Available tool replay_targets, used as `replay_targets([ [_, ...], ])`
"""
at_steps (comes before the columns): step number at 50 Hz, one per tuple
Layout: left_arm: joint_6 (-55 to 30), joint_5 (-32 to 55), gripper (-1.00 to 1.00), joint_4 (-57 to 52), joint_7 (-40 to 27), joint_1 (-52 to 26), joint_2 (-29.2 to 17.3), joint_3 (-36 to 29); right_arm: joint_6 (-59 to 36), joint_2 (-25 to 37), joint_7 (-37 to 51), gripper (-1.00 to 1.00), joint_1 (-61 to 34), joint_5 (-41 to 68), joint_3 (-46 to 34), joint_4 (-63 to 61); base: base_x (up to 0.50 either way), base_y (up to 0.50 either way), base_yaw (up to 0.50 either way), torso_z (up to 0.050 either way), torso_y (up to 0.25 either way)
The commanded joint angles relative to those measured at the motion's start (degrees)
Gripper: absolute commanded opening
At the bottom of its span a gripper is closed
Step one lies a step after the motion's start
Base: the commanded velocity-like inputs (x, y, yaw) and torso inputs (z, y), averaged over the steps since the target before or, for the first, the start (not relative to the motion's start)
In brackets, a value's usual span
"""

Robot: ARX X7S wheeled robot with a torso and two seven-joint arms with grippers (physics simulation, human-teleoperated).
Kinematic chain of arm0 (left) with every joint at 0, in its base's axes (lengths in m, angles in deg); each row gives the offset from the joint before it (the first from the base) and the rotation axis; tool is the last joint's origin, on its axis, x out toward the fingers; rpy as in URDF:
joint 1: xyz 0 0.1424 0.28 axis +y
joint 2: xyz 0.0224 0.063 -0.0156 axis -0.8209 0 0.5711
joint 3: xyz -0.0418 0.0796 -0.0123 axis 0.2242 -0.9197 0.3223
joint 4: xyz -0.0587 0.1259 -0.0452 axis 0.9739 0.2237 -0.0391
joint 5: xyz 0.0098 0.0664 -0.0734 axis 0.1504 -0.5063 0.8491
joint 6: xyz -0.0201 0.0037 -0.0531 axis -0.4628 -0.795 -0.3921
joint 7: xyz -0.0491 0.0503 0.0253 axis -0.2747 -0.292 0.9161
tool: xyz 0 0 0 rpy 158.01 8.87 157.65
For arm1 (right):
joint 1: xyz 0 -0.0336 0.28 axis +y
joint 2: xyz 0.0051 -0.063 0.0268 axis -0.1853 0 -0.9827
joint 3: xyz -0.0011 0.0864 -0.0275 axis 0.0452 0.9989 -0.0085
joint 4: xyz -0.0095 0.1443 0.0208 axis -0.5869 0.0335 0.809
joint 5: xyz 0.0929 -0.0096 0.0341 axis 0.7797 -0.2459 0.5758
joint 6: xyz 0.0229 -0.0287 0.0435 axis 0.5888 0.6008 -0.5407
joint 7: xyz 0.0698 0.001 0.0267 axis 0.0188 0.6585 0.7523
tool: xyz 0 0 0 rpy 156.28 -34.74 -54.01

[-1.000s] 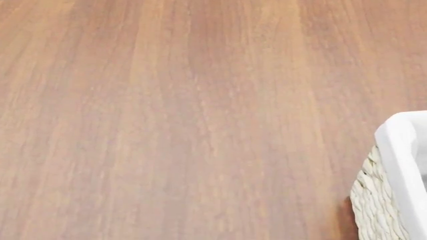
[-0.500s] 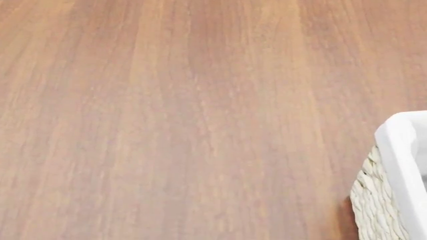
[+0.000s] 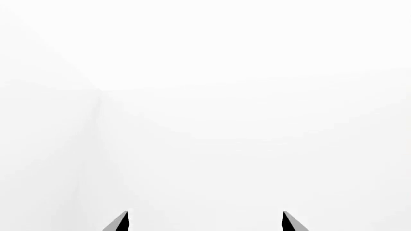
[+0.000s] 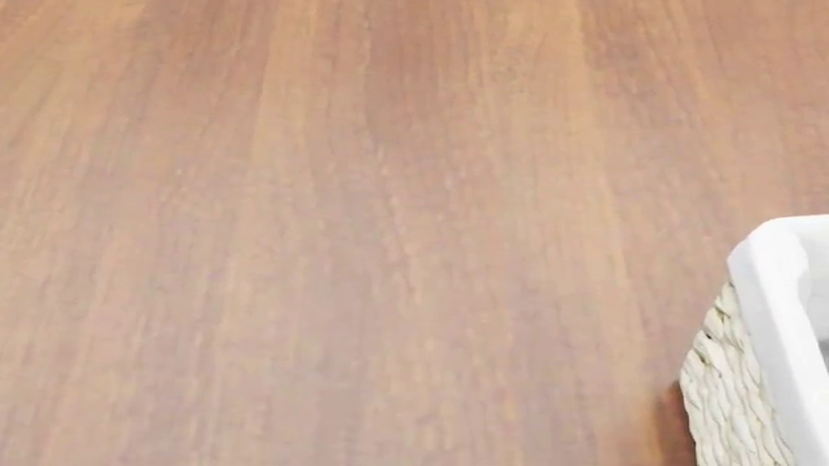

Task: Pick the milk and place it in the basket.

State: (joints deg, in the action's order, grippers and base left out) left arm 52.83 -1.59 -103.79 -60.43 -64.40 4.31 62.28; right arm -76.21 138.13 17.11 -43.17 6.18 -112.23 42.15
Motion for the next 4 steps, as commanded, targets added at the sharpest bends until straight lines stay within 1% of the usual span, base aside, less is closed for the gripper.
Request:
replay_targets([
  [1,0.1,-0.1,1.00,0.0,0.0,0.2,0.0,0.1,8.4,-3.9,-0.2,1.00,-1.5,-5.3,0.0,4.5,0.00,0.00,0.00,0.000,0.000],
  [4,0.1,-0.1,1.00,0.0,0.0,0.3,0.1,0.2,9.3,-4.1,0.5,1.00,-1.4,-6.0,0.1,4.4,0.00,0.00,0.00,0.000,0.000],
])
